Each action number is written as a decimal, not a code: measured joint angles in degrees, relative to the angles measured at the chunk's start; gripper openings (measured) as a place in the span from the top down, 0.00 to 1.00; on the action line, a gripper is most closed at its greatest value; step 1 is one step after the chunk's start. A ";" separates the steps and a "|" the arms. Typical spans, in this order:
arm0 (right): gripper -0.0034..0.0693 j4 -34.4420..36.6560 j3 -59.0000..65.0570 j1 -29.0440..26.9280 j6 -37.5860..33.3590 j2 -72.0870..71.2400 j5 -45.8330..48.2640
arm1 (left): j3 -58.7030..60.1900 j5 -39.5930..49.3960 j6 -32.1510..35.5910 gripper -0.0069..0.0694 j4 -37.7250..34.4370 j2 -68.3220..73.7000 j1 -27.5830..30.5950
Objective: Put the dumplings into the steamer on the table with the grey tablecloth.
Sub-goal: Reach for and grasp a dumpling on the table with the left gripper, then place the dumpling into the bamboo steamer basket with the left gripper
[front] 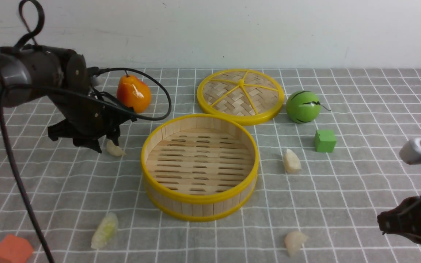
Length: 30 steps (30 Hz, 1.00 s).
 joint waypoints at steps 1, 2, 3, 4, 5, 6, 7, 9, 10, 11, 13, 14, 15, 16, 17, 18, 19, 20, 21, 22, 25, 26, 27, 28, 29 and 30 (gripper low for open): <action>0.96 -0.01 0.00 0.00 -0.04 0.00 0.00 | -0.87 0.12 0.04 0.42 0.07 0.81 0.00; 0.96 0.11 0.00 0.00 -0.11 0.00 0.00 | -2.57 0.21 0.12 0.39 0.35 2.45 0.00; 0.96 0.22 0.00 0.00 -0.18 0.00 0.00 | -3.17 0.21 0.12 0.39 0.60 3.09 0.00; 0.96 0.43 0.00 0.00 -0.19 0.00 0.00 | -3.93 -0.16 0.12 0.38 1.24 4.07 0.00; 0.96 0.58 0.00 0.00 -0.24 0.00 0.00 | -4.33 -0.65 0.12 0.39 2.00 4.85 0.00; 0.96 0.94 0.00 0.00 -0.23 0.00 0.00 | -4.60 -1.25 0.12 0.40 2.82 5.79 0.00; 0.96 1.29 0.00 0.00 -0.23 0.00 0.00 | -4.73 -1.59 0.12 0.43 3.46 6.73 0.00; 0.96 2.04 0.00 0.00 -0.23 0.00 0.00 | -4.85 -1.65 0.17 0.55 5.12 8.36 0.00; 0.96 2.04 0.00 0.00 -0.23 0.00 0.00 | -4.88 -1.66 0.17 0.57 5.22 8.36 0.00; 0.96 2.50 0.00 0.00 -0.23 0.04 0.00 | -4.98 -1.84 0.17 0.65 5.40 8.36 -0.07; 0.96 2.99 0.00 0.00 -0.60 0.04 0.00 | -5.11 -1.63 0.17 0.71 5.27 8.05 -0.30; 0.96 3.04 0.00 0.00 -0.88 0.04 0.00 | -5.11 -1.48 0.17 0.70 5.27 7.70 -0.45; 0.96 3.17 0.00 0.00 -1.37 0.11 0.00 | -4.93 -1.22 0.32 0.69 5.12 6.54 -0.94; 0.96 3.30 0.00 0.00 -1.75 0.11 0.00 | -4.83 -1.16 0.65 0.69 4.94 4.55 -1.84; 0.96 3.56 0.00 0.00 -1.85 0.11 0.00 | -4.83 -1.32 1.27 0.69 4.52 1.55 -3.41; 0.96 3.56 0.00 0.00 -1.85 0.11 0.00 | -4.83 -1.40 1.33 0.69 4.47 1.55 -3.41; 0.96 3.61 0.00 0.00 -1.99 0.17 -0.15 | -4.88 -1.58 1.99 0.69 3.90 -1.67 -5.49; 0.96 3.61 0.00 0.00 -2.16 0.17 -0.28 | -5.06 -1.72 2.69 0.69 3.32 -3.64 -7.19; 0.96 3.61 0.00 0.00 -2.14 0.17 -0.47 | -5.23 -1.78 3.99 0.69 2.72 -5.31 -9.25; 0.96 3.67 -0.04 0.00 -2.14 0.17 -0.61 | -5.30 -1.95 4.91 0.69 2.45 -5.88 -10.58; 0.96 4.91 -0.06 0.00 -2.18 0.17 -0.68 | -5.30 -3.38 6.88 0.69 1.81 -4.15 -14.51; 0.96 5.16 -0.06 0.00 -2.18 0.17 -0.75 | -5.30 -3.82 7.13 0.69 1.81 -3.20 -15.00; 0.96 5.96 -0.06 0.00 -2.18 0.17 -0.74 | -5.30 -4.47 7.45 0.69 1.98 -1.38 -15.59; 0.96 7.11 -0.11 0.00 -2.32 0.17 -0.74 | -5.30 -4.89 7.87 0.69 2.32 1.59 -16.10; 0.96 7.11 -0.11 0.00 -2.32 0.17 -0.74 | -5.30 -4.89 7.93 0.69 2.38 1.59 -16.15; 0.96 7.89 -0.11 0.00 -2.76 0.17 -0.59 | -5.53 -4.69 8.28 0.68 2.63 4.06 -16.46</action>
